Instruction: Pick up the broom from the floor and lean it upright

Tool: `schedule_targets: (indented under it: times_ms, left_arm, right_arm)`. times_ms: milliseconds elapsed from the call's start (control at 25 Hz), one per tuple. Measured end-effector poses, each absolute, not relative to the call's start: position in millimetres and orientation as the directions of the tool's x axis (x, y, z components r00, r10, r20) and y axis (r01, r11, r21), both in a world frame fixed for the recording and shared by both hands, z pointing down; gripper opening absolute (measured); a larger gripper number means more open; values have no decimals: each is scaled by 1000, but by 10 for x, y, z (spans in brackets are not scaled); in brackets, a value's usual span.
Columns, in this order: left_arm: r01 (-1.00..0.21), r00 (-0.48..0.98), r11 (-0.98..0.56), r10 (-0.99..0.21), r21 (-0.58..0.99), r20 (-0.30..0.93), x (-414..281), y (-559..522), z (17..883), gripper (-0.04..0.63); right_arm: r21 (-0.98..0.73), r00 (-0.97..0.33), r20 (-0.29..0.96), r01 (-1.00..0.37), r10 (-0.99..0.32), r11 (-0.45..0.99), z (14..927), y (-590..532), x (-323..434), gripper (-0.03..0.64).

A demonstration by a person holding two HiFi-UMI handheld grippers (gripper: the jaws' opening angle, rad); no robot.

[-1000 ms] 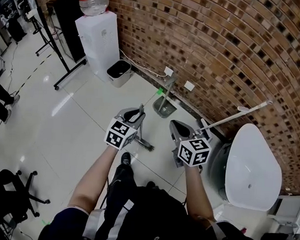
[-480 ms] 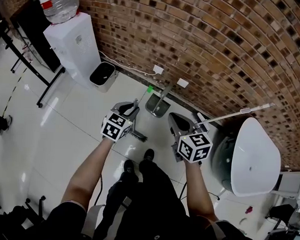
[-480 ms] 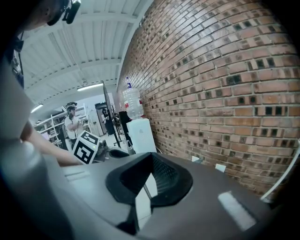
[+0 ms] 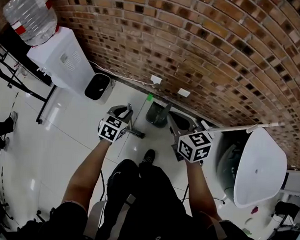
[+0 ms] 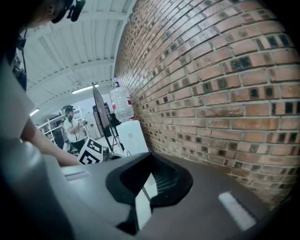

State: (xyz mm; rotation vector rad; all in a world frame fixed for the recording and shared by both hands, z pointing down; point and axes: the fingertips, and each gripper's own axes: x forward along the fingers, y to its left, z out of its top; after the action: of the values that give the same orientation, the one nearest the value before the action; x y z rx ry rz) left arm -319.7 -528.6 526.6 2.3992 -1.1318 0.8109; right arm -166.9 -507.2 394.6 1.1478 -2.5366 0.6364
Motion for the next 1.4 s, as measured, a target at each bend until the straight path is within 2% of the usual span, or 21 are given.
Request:
schedule_targets:
  times_ms: [320,680,1080,1400]
  left_arm:
    - [-677,616,-731,-496,89,612,-2870,-6311,5424,89]
    - [-613,657,-780,-415,126,629,-2535,-7428,5633,91]
    - [-650,651,-740,-428,171,626,-2307,-8121,5887,91]
    - [-656,650,-733,-430,178,627,-2111,-8399,6034,91]
  right_arm:
    - [-253,-536,473,-843,-699,476,4113,-5749,-1572,0]
    - [-242,-391,458,-919,-798,311,4045,-6379,-1580,0]
    - [-221,-272,496,-958,-825,183,4135,-6487,-1299,0]
    - [-237,-260,502,-959,-825,158,4220,-6667,-1310,0]
